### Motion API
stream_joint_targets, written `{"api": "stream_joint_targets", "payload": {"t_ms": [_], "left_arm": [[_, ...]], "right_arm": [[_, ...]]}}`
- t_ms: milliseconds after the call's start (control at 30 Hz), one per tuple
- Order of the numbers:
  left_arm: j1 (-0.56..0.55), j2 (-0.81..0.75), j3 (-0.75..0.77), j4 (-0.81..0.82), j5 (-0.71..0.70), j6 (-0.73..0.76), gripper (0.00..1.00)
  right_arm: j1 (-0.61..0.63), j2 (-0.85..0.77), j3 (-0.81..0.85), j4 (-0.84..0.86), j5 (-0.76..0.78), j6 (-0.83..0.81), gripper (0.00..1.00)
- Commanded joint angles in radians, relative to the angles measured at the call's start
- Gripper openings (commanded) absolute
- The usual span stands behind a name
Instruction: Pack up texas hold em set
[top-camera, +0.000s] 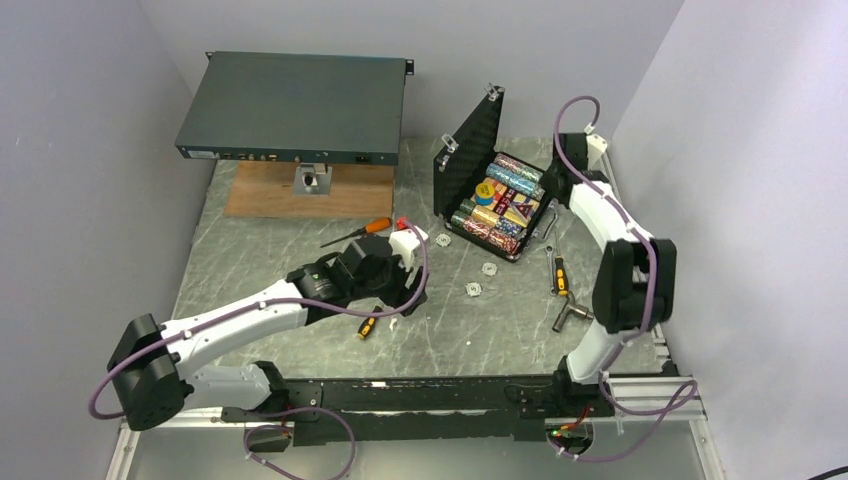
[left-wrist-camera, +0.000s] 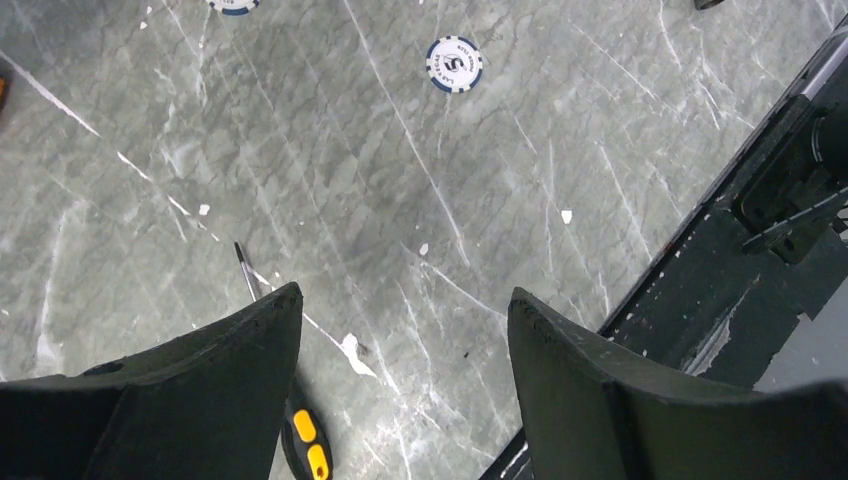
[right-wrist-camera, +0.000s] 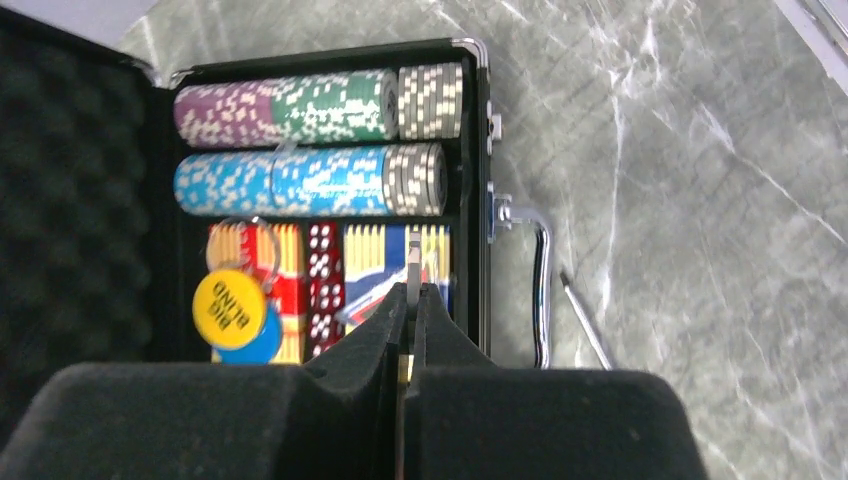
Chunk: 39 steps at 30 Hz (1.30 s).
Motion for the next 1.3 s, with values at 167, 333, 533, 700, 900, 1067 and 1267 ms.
{"api": "stream_joint_targets", "payload": {"t_ms": [167, 333, 533, 700, 900, 1067, 1267], "left_arm": [[-0.003, -0.087, -0.018, -0.036, -0.014, -0.016, 0.78], [-0.002, -0.085, -0.014, -0.027, -0.033, -0.009, 0.78], [-0.003, -0.071, -0.016, -0.021, -0.033, -0.002, 0.78], [-0.002, -0.070, -0.013, -0.018, -0.038, 0.002, 0.78], [-0.003, -0.057, -0.011, -0.020, -0.041, 0.004, 0.78], [-0.002, -0.048, -0.007, -0.025, -0.041, 0.005, 0.78], [-0.002, -0.043, -0.004, -0.029, -0.040, -0.001, 0.78]], "right_arm": [[-0.010, 0.227, 0.253, -0.095, 0.102, -0.060, 0.00], [-0.011, 0.265, 0.262, -0.093, 0.100, -0.069, 0.00], [-0.011, 0.309, 0.277, -0.097, 0.095, -0.082, 0.00], [-0.019, 0.334, 0.288, -0.090, 0.085, -0.091, 0.05], [-0.030, 0.359, 0.316, -0.088, 0.051, -0.106, 0.17], [-0.034, 0.380, 0.353, -0.087, 0.006, -0.125, 0.29], [-0.024, 0.297, 0.312, -0.147, -0.078, -0.146, 0.48]]}}
